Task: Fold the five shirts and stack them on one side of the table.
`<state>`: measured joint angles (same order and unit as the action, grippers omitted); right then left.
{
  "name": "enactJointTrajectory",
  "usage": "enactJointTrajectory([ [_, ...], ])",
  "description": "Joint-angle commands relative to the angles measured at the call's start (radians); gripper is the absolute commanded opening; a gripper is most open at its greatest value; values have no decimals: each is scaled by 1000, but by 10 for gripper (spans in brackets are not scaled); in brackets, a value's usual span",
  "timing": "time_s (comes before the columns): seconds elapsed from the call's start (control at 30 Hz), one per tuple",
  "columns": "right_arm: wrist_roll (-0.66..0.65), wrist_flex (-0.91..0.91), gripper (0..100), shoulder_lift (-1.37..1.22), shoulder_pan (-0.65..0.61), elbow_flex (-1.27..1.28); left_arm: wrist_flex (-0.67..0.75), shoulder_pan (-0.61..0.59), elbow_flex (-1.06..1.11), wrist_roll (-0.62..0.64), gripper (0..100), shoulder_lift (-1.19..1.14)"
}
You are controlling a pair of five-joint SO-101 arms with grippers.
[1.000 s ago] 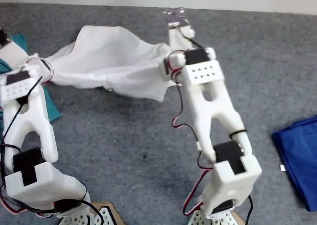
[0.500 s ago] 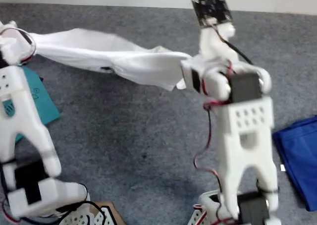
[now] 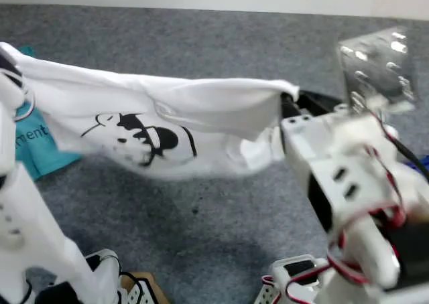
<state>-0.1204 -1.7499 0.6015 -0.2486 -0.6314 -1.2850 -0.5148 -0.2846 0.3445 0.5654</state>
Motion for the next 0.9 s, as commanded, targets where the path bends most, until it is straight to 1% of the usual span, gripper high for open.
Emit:
enactJointTrajectory([
  [0.0,-15,-10,8,-12,16,-81,12,7,-44,91,7,61],
  [0.07,-15,4,8,-22,16,-81,31,7,-44,121,7,71],
  [0.23,-15,13,8,-147,19,-88,71,13,-39,124,7,21],
  [0.37,-15,88,8,-317,19,-90,169,13,-1,124,7,-77],
  [0.47,-17,197,8,-444,22,-90,293,13,58,124,7,-159],
  [0.63,-83,453,8,-648,22,-90,555,33,136,124,7,-328],
  [0.73,-126,610,8,-745,24,-90,684,41,142,124,7,-444],
  [0.87,-147,743,8,-823,35,-90,847,59,139,121,7,-573],
])
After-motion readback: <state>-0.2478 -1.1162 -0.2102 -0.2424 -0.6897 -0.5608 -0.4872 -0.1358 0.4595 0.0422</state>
